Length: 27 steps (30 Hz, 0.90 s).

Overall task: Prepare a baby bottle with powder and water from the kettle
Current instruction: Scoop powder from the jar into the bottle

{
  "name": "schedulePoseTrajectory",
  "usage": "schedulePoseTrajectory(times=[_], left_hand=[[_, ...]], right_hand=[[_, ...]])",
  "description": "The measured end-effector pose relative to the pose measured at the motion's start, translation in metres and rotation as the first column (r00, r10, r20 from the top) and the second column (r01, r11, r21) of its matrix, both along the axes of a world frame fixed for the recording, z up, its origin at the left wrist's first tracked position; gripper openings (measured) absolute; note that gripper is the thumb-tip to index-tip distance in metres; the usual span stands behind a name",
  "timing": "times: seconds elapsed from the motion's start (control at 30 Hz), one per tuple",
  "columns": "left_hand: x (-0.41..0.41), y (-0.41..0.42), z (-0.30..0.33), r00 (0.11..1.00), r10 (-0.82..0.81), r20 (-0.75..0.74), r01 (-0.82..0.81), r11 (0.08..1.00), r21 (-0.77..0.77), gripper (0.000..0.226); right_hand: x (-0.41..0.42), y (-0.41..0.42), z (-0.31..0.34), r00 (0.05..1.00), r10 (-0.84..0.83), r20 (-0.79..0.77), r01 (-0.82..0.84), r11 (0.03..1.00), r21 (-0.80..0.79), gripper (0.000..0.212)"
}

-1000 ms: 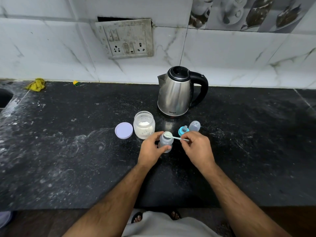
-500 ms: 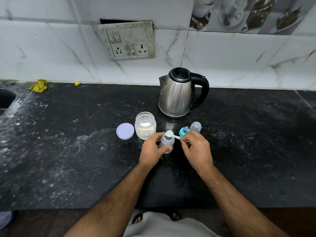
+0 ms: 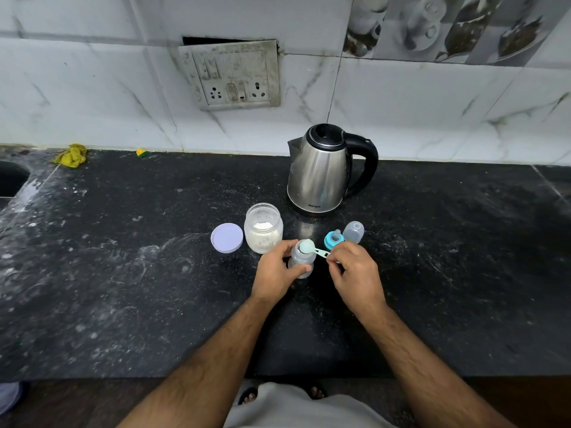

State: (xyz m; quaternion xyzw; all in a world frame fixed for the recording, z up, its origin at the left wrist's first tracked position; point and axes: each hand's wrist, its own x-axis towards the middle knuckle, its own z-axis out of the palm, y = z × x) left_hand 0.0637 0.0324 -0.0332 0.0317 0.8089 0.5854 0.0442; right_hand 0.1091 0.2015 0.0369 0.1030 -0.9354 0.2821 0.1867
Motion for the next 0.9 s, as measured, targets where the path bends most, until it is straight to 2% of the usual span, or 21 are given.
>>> schedulePoseTrajectory(times=[0.37, 0.5, 0.57, 0.63, 0.73, 0.83, 0.9], left_hand=[[0.001, -0.001, 0.001, 1.0, -0.002, 0.012, 0.002, 1.0, -0.015, 0.055], [0.0, 0.0, 0.001, 1.0, 0.008, 0.014, -0.008, 1.0, -0.012, 0.055], [0.0, 0.001, -0.001, 1.0, 0.018, 0.018, -0.018, 1.0, -0.014, 0.055], [0.001, 0.001, -0.002, 0.999, 0.026, 0.03, -0.026, 1.0, -0.016, 0.065], [0.002, -0.001, -0.001, 0.999, 0.028, 0.041, -0.027, 1.0, -0.014, 0.08], [0.005, -0.008, -0.003, 0.998, 0.049, 0.033, -0.049, 0.999, -0.004, 0.081], [0.007, -0.017, -0.003, 0.996, 0.085, 0.019, -0.085, 0.996, -0.003, 0.079]], right_hand=[[-0.001, 0.0, -0.003, 1.0, -0.023, -0.005, 0.022, 1.0, -0.013, 0.013], [-0.002, -0.001, -0.003, 0.993, -0.113, 0.032, 0.116, 0.98, -0.159, 0.013], [-0.006, -0.002, -0.002, 0.976, -0.189, 0.105, 0.211, 0.935, -0.284, 0.013], [-0.011, -0.003, 0.001, 0.952, -0.227, 0.208, 0.294, 0.869, -0.398, 0.019], [-0.018, -0.004, 0.003, 0.922, -0.197, 0.334, 0.357, 0.768, -0.532, 0.026], [-0.024, -0.006, 0.007, 0.908, -0.156, 0.389, 0.382, 0.69, -0.614, 0.016], [-0.03, -0.008, 0.01, 0.908, -0.139, 0.394, 0.377, 0.678, -0.631, 0.013]])
